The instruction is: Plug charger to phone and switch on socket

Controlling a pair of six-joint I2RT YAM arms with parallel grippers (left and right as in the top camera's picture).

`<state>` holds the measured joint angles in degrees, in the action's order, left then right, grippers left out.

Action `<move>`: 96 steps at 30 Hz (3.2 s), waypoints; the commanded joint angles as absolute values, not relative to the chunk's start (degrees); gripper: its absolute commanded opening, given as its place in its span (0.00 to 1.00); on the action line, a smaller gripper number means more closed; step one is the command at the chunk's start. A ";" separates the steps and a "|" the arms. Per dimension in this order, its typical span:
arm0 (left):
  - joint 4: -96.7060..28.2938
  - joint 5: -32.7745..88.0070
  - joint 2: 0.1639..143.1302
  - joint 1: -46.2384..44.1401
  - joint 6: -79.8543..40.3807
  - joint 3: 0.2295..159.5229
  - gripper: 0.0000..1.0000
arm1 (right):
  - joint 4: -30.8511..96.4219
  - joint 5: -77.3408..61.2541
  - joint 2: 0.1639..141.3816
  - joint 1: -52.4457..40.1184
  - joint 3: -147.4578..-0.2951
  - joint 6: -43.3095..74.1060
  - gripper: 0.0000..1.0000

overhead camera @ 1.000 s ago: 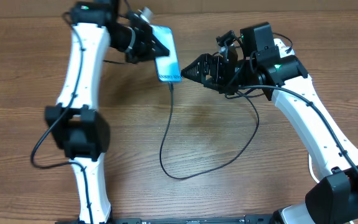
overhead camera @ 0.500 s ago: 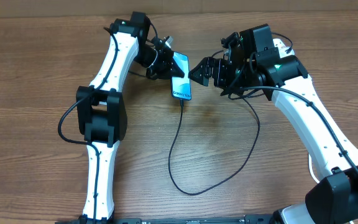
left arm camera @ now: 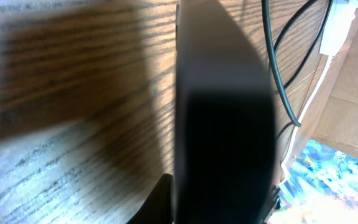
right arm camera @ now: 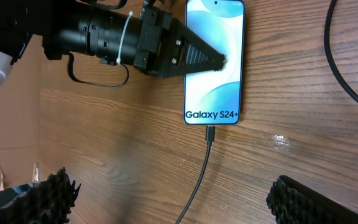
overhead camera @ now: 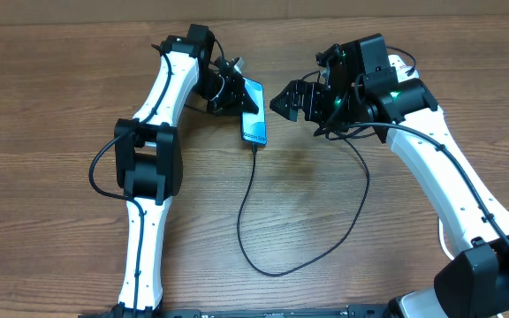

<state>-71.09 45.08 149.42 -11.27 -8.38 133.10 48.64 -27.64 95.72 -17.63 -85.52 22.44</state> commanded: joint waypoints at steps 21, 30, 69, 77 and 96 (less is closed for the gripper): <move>-69.04 36.12 150.47 -11.29 -12.45 133.43 0.11 | 48.01 -26.74 95.37 -17.61 -85.78 22.04 1.00; -70.74 30.65 150.36 -11.20 -12.43 133.49 0.10 | 48.07 -23.92 95.37 -17.61 -85.78 22.44 1.00; -82.91 19.03 135.63 -9.56 -10.70 159.98 1.00 | 53.17 22.28 127.94 12.84 -115.48 13.41 1.00; -82.91 19.03 135.63 -9.56 -10.70 159.98 1.00 | 50.65 22.22 133.45 12.99 -115.48 13.41 1.00; -82.91 19.03 135.63 -9.56 -10.70 159.98 1.00 | 51.24 -0.14 134.91 19.38 -115.46 8.45 1.00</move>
<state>-82.94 19.44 135.26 -9.67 -11.60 160.22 51.77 2.81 133.60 20.01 -114.76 8.95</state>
